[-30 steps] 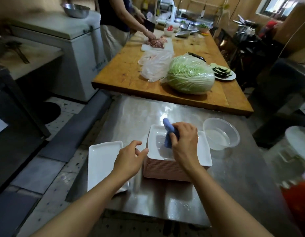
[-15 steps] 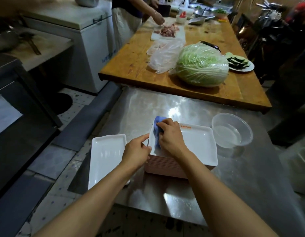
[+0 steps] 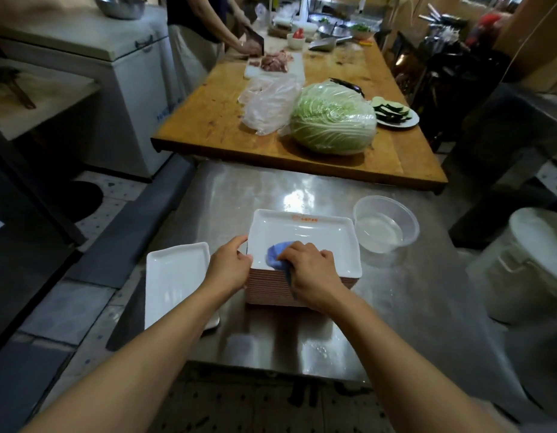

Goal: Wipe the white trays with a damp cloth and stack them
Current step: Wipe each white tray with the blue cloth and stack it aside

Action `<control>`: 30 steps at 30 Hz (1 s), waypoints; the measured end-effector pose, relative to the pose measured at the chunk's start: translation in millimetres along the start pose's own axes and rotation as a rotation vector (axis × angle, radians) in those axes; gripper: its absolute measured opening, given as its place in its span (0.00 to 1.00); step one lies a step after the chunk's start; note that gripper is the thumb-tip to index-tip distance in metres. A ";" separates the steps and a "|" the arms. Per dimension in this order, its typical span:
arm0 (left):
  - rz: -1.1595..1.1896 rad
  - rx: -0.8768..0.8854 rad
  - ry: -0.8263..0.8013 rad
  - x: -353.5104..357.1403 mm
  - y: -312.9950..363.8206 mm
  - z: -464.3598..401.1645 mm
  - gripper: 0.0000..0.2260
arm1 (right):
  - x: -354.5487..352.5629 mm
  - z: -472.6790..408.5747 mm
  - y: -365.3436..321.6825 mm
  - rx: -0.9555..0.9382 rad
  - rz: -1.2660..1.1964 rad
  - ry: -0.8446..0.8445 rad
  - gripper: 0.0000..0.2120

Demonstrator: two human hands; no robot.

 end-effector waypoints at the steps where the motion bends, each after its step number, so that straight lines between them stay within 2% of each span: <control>1: -0.069 0.019 0.013 0.4 1.9 -1.1 0.20 | -3.8 7.4 10.5 0.040 0.029 0.028 0.11; 7: -0.381 0.040 0.059 6.7 12.1 -8.7 0.19 | -27.6 40.1 59.1 0.195 0.221 0.108 0.11; 11: -0.387 0.052 0.045 3.2 10.5 -15.4 0.19 | -30.3 14.3 64.8 0.188 0.331 0.095 0.13; 14: -0.372 0.058 0.057 2.1 7.6 -16.1 0.19 | -33.5 -16.6 72.7 0.307 0.127 0.175 0.11; 16: -0.345 0.069 0.060 3.2 7.4 -15.5 0.20 | -28.8 -29.1 75.3 0.317 0.102 0.192 0.13; 22: -0.330 0.079 0.076 5.3 8.4 -12.4 0.21 | 3.6 -53.8 37.3 0.152 -0.061 0.148 0.16; 26: -0.341 0.070 0.093 4.4 10.2 -11.2 0.22 | 15.1 -66.7 4.6 -0.062 0.031 0.056 0.21; 30: -0.331 0.092 0.099 5.3 12.5 -8.9 0.19 | 13.1 -42.1 11.4 -0.159 0.037 0.032 0.18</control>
Point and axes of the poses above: each hand's wrist, its own z-axis away from the middle knuckle, its own x-axis out of the palm, y = z × x, the point moved 2 cm from there along -z, towards the middle knuckle, and after that the axes turned 1 degree about y, right-handed, at the moved point
